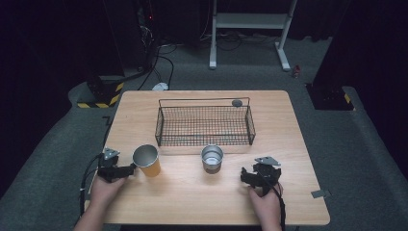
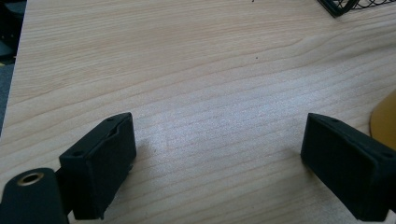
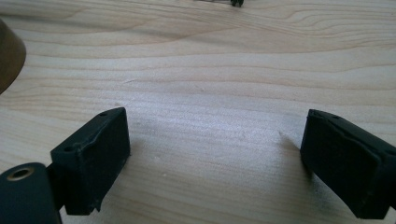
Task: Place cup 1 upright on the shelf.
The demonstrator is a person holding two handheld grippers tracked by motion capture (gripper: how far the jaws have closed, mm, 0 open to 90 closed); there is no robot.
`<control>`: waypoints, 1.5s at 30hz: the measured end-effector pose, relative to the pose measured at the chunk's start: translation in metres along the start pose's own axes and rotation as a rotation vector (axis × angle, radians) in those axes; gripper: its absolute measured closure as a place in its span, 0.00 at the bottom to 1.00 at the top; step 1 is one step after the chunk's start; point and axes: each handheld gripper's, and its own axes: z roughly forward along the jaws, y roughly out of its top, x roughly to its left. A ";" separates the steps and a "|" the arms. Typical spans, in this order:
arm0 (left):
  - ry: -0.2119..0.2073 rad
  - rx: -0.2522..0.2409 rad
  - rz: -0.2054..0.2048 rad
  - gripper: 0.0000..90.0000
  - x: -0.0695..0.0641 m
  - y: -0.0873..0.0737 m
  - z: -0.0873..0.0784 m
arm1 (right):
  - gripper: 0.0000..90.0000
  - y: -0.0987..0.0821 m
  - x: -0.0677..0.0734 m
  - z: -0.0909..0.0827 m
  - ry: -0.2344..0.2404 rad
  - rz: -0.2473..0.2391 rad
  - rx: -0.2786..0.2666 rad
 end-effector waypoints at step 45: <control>-0.033 -0.024 0.031 0.16 0.001 0.003 -0.015 | 0.09 -0.004 0.002 -0.004 0.037 -0.036 -0.002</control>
